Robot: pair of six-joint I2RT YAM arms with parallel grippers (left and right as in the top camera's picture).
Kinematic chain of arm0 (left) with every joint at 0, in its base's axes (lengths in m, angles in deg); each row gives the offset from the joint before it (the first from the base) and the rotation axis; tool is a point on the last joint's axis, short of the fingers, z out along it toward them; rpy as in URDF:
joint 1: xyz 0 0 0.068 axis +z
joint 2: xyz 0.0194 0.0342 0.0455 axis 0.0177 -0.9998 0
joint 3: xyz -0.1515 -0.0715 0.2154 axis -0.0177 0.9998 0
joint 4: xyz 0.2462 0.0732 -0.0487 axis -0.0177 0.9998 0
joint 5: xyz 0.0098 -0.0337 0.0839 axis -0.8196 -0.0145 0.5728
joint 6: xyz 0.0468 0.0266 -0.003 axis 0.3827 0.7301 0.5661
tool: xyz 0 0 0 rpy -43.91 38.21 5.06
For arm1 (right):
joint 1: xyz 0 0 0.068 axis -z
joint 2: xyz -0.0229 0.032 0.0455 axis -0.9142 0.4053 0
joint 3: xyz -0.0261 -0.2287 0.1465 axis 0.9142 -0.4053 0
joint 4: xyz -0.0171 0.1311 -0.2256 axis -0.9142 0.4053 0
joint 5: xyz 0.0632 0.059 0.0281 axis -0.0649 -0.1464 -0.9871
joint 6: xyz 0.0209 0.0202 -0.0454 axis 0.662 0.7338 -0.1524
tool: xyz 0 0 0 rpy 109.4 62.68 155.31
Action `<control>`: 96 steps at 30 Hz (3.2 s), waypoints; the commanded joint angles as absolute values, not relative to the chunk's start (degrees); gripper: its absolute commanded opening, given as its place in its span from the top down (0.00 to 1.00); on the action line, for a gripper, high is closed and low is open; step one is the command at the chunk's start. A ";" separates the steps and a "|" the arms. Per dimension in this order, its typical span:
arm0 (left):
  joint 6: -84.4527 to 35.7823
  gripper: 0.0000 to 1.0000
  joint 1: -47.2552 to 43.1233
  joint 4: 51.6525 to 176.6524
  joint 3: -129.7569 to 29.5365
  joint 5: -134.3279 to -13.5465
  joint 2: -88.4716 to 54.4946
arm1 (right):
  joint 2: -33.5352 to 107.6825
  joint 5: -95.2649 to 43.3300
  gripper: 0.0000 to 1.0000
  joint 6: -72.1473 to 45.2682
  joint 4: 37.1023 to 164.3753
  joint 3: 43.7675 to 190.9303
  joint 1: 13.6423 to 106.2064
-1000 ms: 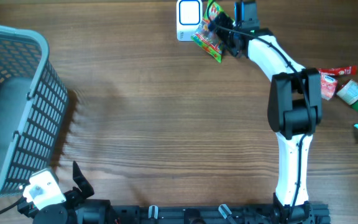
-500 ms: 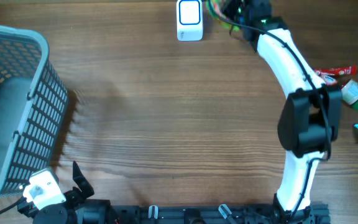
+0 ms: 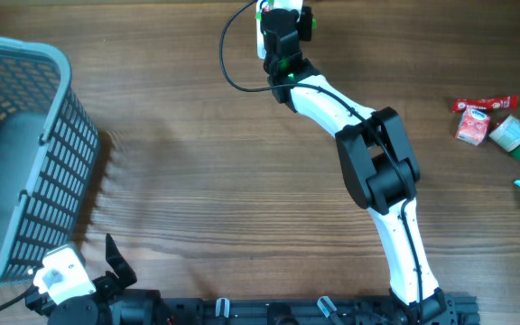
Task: Scan the item barcode
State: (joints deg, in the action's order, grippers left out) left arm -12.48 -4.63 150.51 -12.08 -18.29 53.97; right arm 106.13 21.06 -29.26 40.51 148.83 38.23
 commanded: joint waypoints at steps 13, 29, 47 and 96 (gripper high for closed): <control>-12.74 0.00 -4.26 150.34 -12.10 -18.27 54.39 | 99.14 69.08 0.96 -60.28 45.85 148.90 58.32; -12.74 0.00 -4.26 150.34 -12.10 -18.27 54.39 | 98.79 11.90 0.24 -13.61 101.49 149.21 102.29; -12.74 0.00 -4.26 150.34 -12.10 -18.27 54.39 | 35.34 -42.26 0.00 -8.41 126.50 151.48 82.54; -12.74 0.00 -4.26 150.34 -12.10 -18.27 54.39 | -33.49 -22.13 0.00 -17.79 67.86 43.77 67.17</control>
State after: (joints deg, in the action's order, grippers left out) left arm -12.48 -4.63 150.51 -12.08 -18.29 53.97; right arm -32.81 -23.38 -18.36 68.12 43.83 67.63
